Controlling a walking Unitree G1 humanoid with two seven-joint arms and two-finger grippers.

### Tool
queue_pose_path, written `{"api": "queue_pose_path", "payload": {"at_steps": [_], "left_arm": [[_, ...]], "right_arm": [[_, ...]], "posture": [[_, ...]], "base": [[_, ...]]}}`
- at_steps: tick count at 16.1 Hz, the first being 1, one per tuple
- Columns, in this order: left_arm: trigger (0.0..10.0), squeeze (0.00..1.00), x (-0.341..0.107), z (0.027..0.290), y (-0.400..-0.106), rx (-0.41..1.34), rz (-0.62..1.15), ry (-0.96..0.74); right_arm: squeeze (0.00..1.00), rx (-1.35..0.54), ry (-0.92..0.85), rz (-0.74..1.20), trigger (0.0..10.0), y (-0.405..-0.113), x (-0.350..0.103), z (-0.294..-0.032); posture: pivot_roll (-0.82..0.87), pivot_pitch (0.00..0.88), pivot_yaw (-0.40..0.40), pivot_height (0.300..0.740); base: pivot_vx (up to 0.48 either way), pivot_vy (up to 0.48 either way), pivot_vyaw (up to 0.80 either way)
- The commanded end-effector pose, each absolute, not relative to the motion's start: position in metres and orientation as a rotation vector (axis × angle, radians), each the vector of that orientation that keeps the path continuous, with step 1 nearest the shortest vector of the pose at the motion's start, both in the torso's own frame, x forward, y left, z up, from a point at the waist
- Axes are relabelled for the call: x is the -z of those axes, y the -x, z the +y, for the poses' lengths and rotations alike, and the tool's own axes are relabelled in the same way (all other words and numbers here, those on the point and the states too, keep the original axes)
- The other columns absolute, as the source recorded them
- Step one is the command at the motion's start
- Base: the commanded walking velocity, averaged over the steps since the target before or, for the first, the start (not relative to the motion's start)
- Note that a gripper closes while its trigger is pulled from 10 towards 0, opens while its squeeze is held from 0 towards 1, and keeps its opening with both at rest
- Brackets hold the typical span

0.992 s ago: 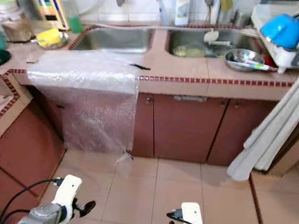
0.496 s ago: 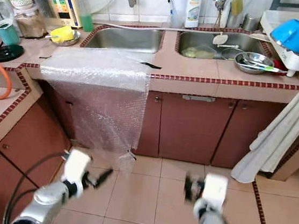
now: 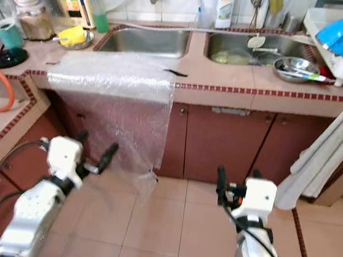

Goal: Kitchen organization

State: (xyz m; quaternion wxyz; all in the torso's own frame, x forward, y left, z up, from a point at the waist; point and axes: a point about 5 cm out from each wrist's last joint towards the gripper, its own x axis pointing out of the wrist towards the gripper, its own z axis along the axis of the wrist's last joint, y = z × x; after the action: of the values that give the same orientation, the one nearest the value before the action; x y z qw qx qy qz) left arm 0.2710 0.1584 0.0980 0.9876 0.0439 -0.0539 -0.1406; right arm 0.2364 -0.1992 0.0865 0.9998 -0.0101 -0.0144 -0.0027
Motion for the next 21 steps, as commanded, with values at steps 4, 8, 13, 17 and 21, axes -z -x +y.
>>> {"api": "queue_pose_path", "payload": {"at_steps": [4,8,13,17,21], "left_arm": [[10.0,0.16,-0.103,0.181,-0.266,0.127,-0.105,-0.087],[10.0,1.00,-0.113,0.169,-0.268,0.183,-0.105,0.032],[10.0,1.00,-0.131,0.137,-0.276,0.350,-0.100,0.149],[10.0,0.00,-0.132,0.140,-0.279,0.321,-0.059,0.152],[10.0,0.00,-0.128,0.143,-0.281,0.306,-0.029,0.131]], "right_arm": [[0.00,0.116,0.085,-0.103,10.0,-0.232,-0.116,-0.210],[1.00,0.164,0.040,-0.116,10.0,-0.236,-0.129,-0.212],[1.00,0.197,0.068,-0.124,10.0,-0.239,-0.138,-0.214],[1.00,0.185,0.083,-0.121,10.0,-0.246,-0.142,-0.212],[1.00,0.184,0.046,-0.108,10.0,-0.248,-0.142,-0.207]], "posture": [[-0.03,0.000,0.131,0.740],[-0.04,0.000,0.134,0.740],[-0.04,0.000,0.139,0.740],[-0.04,0.000,0.133,0.740],[-0.02,0.000,0.130,0.740]], "base": [[0.000,0.000,0.00],[0.000,0.000,0.00],[0.000,0.000,0.00],[0.000,0.000,0.00],[0.000,0.212,0.00]]}}
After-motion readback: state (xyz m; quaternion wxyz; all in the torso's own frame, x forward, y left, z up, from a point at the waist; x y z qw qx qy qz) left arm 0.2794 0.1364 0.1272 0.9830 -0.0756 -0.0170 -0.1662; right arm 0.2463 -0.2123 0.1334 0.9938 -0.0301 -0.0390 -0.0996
